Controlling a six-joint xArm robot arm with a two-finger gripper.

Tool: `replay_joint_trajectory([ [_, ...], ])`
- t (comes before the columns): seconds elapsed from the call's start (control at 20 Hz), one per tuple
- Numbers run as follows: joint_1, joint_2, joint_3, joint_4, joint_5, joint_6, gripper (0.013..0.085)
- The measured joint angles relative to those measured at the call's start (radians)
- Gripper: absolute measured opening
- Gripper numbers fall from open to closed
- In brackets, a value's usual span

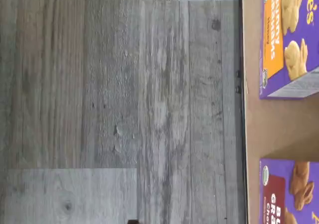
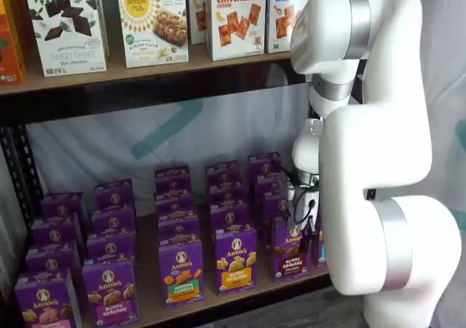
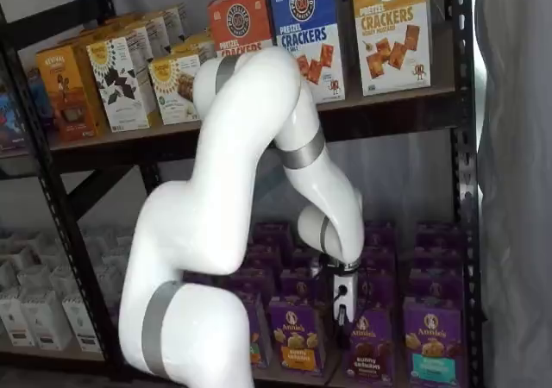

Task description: Pick up the purple box with a brown patch in the center, on the bottom shelf, the fifth box from the left

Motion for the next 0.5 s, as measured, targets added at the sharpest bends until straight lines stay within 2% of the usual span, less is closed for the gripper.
replay_joint_trajectory([
  [0.25, 0.026, 0.005, -0.011, 0.011, -0.020, 0.015, 0.0850],
  [0.3, 0.032, 0.006, -0.016, 0.026, -0.018, 0.007, 0.0850],
  [0.5, 0.049, 0.008, -0.031, 0.146, -0.026, -0.085, 0.0850],
])
